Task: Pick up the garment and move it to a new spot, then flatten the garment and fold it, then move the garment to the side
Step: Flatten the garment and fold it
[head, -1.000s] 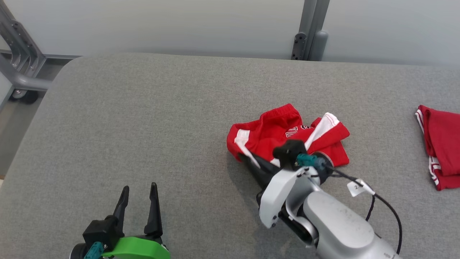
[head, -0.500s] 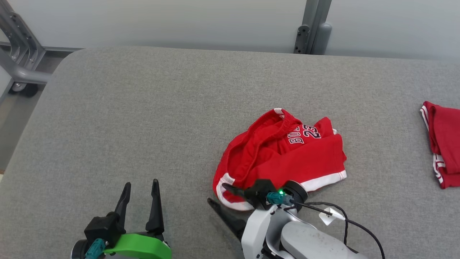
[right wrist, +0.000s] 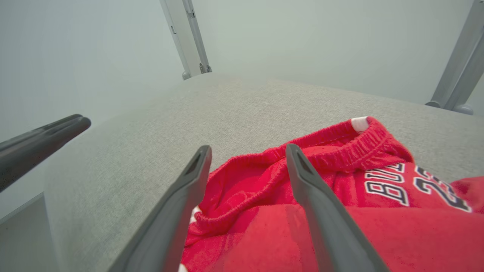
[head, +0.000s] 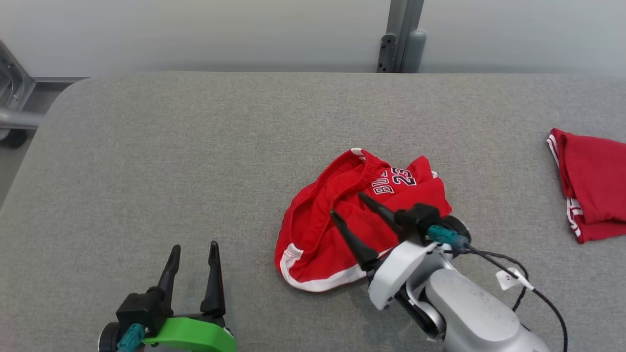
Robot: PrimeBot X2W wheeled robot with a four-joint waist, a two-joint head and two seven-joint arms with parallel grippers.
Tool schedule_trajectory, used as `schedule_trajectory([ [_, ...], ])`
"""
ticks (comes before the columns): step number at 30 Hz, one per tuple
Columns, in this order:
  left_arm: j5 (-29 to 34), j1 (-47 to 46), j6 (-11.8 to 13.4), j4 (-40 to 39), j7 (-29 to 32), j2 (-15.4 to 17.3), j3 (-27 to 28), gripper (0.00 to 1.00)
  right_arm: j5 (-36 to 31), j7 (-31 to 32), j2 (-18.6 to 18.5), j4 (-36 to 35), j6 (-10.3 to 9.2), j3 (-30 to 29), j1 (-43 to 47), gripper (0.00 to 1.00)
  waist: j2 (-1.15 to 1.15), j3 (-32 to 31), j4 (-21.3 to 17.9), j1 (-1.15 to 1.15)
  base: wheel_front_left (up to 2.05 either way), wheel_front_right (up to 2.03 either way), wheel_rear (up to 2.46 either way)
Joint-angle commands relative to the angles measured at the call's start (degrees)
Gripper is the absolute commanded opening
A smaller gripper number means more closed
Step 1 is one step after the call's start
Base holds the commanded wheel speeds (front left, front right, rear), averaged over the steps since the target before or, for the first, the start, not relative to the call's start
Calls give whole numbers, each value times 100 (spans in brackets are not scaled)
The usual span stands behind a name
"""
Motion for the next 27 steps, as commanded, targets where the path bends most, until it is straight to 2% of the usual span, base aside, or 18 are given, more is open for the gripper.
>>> schedule_trajectory([
  [1,69,-39,-63,7,0,-2,-62,100,-169,-20,-27,-136,0,-320,184,100,0,12,-92,0,0,0,0],
  [7,439,-323,-326,189,60,35,-638,100,-828,-21,-16,-653,0,-1746,785,100,0,59,-288,0,0,0,0],
  [10,666,-600,-474,330,208,65,-1065,100,-1051,-21,69,-847,0,-2153,1041,100,0,95,-389,0,0,0,0],
  [16,848,-1265,-630,865,751,167,-1712,100,-1270,-21,186,-1076,0,-2383,1282,100,0,177,-691,0,0,0,0],
  [22,790,-1725,-666,1297,1373,385,-1899,100,-1322,-21,243,-1203,0,-2510,1338,100,0,262,-926,0,0,0,0],
  [27,600,-1780,-674,1310,1740,613,-1966,100,-1343,-21,265,-1263,0,-2602,1397,100,0,292,-1006,0,0,0,0],
])
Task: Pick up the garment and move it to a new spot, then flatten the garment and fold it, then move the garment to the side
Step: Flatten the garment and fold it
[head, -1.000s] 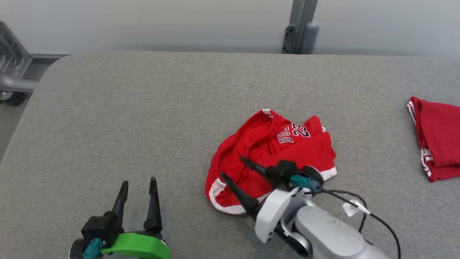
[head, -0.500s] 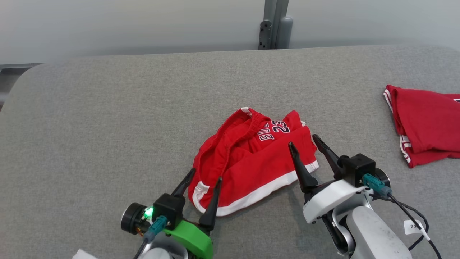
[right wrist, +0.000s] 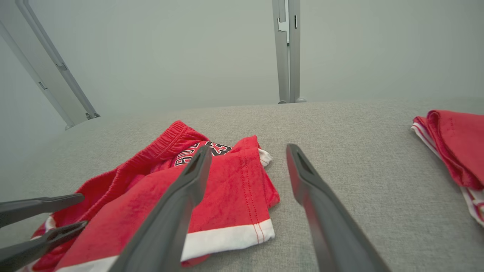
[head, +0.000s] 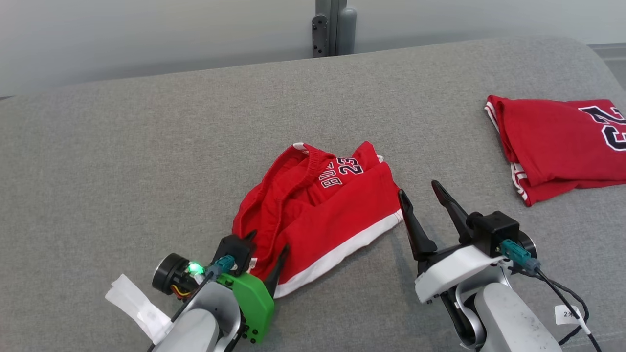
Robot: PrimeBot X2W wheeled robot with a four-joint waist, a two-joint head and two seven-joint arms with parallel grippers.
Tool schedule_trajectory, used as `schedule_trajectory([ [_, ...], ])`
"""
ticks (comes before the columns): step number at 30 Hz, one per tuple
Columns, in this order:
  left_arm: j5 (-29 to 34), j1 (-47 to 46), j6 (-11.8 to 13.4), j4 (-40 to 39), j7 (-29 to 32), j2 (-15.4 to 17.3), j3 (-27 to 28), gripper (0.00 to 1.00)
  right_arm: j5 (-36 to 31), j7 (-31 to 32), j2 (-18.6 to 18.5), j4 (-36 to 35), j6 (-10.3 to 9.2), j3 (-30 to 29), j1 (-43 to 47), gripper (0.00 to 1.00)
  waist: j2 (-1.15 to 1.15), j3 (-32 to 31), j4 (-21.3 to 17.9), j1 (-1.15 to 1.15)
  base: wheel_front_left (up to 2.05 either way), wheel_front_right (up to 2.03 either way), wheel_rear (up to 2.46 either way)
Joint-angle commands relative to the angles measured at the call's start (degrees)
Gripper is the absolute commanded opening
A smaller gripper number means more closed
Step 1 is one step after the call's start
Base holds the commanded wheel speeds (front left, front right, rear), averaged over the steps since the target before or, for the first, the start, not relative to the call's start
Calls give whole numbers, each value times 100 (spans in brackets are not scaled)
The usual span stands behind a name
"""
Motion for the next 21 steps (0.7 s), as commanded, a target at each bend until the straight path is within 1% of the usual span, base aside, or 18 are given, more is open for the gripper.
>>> schedule_trajectory([
  [1,-73,-48,-8,-31,92,102,-20,100,-39,-16,8,-33,0,-27,82,100,0,25,-38,0,0,0,0],
  [2,-88,-31,-10,-56,153,144,-42,95,-35,-16,9,-41,0,-37,89,100,0,25,-44,0,0,0,0],
  [4,-180,18,-14,-122,294,226,-83,62,-32,-16,12,-54,0,-61,91,100,0,21,-53,0,0,0,0],
  [5,-220,36,-14,-152,358,270,-96,47,-29,-16,15,-58,0,-71,93,100,0,16,-55,0,0,0,0],
  [6,-243,47,-14,-179,406,300,-106,41,-26,-16,17,-68,0,-80,94,100,0,10,-55,0,0,0,0],
  [10,-389,114,-13,-267,639,404,-143,5,9,-16,25,-85,0,-100,110,100,0,-20,-37,0,0,0,0],
  [11,-423,128,-14,-285,693,422,-167,0,13,-16,26,-90,0,-102,107,100,0,-24,-29,0,0,0,0],
  [17,-546,174,-16,-437,893,514,-301,0,9,-16,31,-112,0,-137,122,100,0,-59,43,0,0,0,0],
  [21,-637,174,186,-568,538,464,-95,0,27,-16,33,-130,0,-162,125,100,0,-90,83,0,0,0,0],
])
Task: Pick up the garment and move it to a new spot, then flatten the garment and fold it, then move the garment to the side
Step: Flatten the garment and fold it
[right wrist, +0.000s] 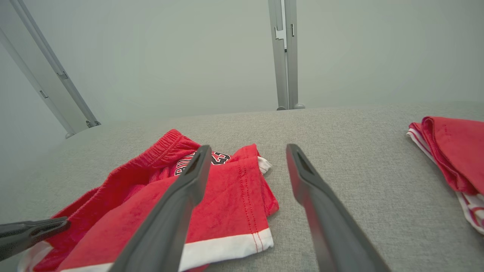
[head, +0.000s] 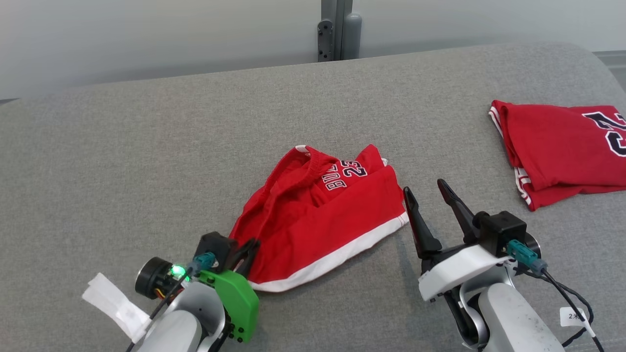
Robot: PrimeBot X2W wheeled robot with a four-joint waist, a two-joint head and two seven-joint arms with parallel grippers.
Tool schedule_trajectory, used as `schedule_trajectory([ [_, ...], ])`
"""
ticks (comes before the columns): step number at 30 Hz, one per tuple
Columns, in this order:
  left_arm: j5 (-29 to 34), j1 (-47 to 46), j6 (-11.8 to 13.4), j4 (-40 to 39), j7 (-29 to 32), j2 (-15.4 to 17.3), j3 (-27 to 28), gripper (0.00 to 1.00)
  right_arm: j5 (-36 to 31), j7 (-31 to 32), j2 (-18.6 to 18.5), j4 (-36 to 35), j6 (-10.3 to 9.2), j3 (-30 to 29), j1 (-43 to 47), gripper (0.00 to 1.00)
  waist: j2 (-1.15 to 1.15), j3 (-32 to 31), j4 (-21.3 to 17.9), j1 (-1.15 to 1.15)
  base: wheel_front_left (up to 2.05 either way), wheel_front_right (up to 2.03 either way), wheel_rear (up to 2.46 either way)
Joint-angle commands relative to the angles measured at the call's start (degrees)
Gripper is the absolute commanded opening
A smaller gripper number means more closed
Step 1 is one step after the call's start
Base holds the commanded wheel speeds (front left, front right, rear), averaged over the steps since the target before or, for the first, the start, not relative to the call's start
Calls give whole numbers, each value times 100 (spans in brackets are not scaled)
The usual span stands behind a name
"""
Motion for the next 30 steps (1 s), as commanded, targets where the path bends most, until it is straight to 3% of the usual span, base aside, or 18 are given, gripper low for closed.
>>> schedule_trajectory([
  [1,-130,63,91,-60,-161,-57,134,0,19,-16,-2,-28,0,-20,67,100,0,-23,19,0,0,0,0],
  [8,-1054,367,423,-146,-872,-375,1071,0,-15,-16,-2,-50,0,-159,143,100,0,-88,93,0,0,0,0],
  [12,-1494,603,512,30,-1064,-395,1502,0,-48,-16,-2,-31,0,-274,184,100,0,-123,148,0,0,0,0],
  [23,-1936,881,547,479,-1384,-437,1910,0,-193,-2,-4,-18,0,-797,434,100,0,-189,243,0,0,0,0],
  [24,-1933,875,554,498,-1437,-445,1919,14,-211,-3,-3,-32,0,-826,450,100,0,-198,241,0,0,0,0],
  [25,-1908,861,560,513,-1505,-454,1921,46,-228,-4,-3,-52,0,-861,470,100,0,-207,235,0,0,0,0],
  [26,-1880,848,566,522,-1577,-466,1918,100,-247,-6,-3,-76,0,-879,491,100,0,-219,229,0,0,0,0],
  [30,-1861,877,479,523,-1811,-508,1900,100,-240,-11,-3,-167,0,-885,550,100,0,-291,197,0,0,0,0],
])
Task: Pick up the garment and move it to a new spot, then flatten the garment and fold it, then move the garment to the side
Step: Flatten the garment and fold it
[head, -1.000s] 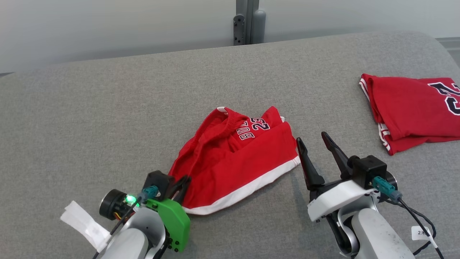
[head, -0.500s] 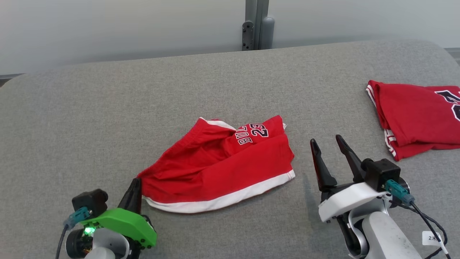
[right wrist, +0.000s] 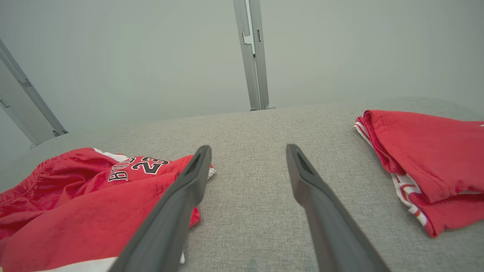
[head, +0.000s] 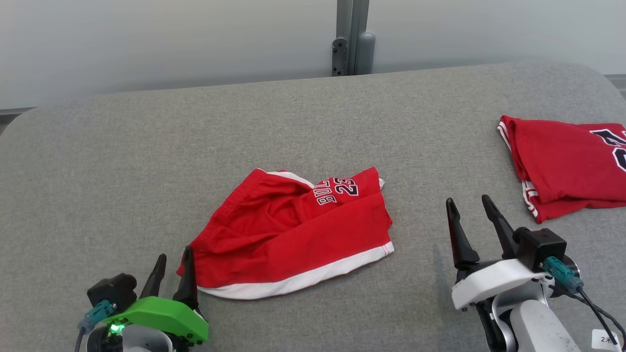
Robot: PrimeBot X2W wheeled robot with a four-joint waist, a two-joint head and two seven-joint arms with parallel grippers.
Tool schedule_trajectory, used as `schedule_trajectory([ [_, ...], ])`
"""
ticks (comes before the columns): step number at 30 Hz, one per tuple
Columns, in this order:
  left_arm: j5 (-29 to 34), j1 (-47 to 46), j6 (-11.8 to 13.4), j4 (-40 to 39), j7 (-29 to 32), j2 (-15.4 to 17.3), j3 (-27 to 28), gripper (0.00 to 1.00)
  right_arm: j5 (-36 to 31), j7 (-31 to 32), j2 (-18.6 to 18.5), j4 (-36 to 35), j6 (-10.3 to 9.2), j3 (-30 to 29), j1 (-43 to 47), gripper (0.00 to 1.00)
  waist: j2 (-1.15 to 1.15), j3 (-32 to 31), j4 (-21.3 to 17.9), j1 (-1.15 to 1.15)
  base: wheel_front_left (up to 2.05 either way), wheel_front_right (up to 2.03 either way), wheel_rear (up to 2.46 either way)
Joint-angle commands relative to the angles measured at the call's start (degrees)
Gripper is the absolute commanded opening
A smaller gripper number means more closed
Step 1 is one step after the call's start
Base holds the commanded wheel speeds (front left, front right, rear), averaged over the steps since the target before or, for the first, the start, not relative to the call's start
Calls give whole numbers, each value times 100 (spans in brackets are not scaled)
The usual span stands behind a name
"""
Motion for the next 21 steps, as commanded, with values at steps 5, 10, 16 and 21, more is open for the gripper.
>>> schedule_trajectory([
  [5,115,155,-40,-139,-350,44,75,100,-105,-21,-11,-214,0,-14,142,100,0,-156,-20,0,0,0,0],
  [10,344,406,-11,-460,-509,65,163,100,-156,-21,-10,-433,0,8,267,100,0,-289,19,0,0,0,0],
  [16,594,824,84,-848,-546,56,281,100,-136,-20,-10,-694,0,33,470,100,0,-427,87,0,0,0,0],
  [21,838,1141,152,-1158,-551,-77,426,100,-100,-21,-11,-795,0,78,656,100,0,-478,129,0,0,0,0],
])
